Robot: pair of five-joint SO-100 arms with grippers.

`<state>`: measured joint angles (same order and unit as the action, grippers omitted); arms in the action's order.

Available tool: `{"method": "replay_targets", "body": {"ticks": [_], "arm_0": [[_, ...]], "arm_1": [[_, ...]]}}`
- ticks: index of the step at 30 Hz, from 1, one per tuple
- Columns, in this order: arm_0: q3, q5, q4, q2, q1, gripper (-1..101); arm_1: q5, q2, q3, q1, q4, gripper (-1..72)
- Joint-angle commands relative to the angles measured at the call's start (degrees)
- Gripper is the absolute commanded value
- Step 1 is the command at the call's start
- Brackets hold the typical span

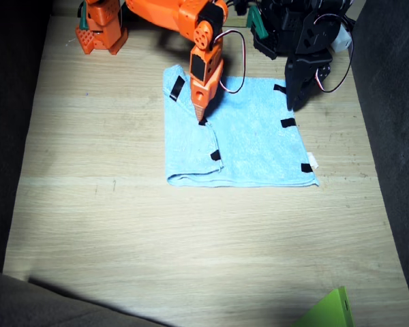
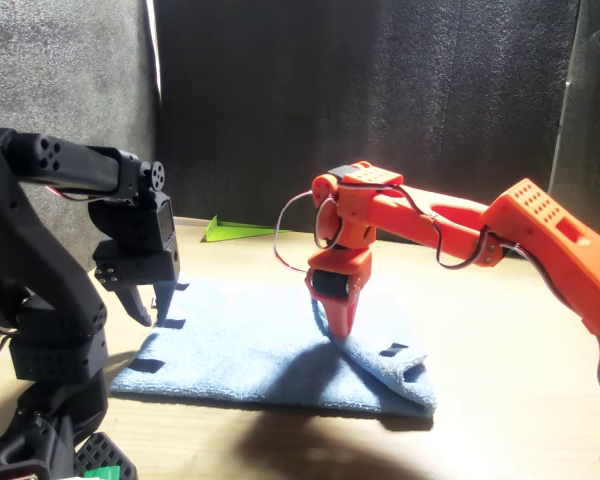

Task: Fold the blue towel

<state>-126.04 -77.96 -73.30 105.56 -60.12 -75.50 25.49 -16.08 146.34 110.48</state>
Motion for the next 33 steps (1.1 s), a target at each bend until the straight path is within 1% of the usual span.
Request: {"method": "replay_targets", "body": {"ticks": [1, 4, 6, 15, 20, 22, 25, 27, 31, 33], "arm_0": [[-0.8, -0.5, 0.3, 2.1, -0.7, 9], [-0.8, -0.6, 0.3, 2.1, -0.8, 9], [-0.8, -0.7, 0.4, 2.0, -0.8, 9], [-0.8, -1.0, 0.9, 1.3, 0.2, 8], [-0.8, -1.0, 0.9, 1.1, 0.2, 8], [-0.8, -1.0, 0.9, 1.1, 0.2, 8], [-1.2, -0.9, 0.9, 2.3, -0.3, 8], [-2.1, -0.4, 0.9, 4.1, -0.9, 9], [-1.4, 0.5, 1.2, 3.3, -1.3, 12], [1.1, 1.2, 1.0, 0.4, -1.6, 14]], "arm_1": [[0.4, -0.4, 1.1, 3.4, 1.0, 9.1], [1.3, 0.8, 2.5, 5.0, 1.0, 13.1], [1.8, 2.7, 2.5, 6.0, 1.0, 13.8], [1.7, 16.1, 0.4, 7.5, 1.1, 16.0], [1.2, 22.9, -0.3, 6.2, 1.1, 15.9], [0.0, 24.7, -1.8, 5.3, 1.1, 15.2], [-2.6, 26.1, -6.9, 2.5, 1.1, 13.0], [-5.6, 25.2, -7.8, -1.8, 1.1, 10.7], [-10.4, 26.9, -11.0, -12.3, 1.0, 13.5], [-12.4, 28.3, -14.0, -15.8, 1.0, 13.8]]}}
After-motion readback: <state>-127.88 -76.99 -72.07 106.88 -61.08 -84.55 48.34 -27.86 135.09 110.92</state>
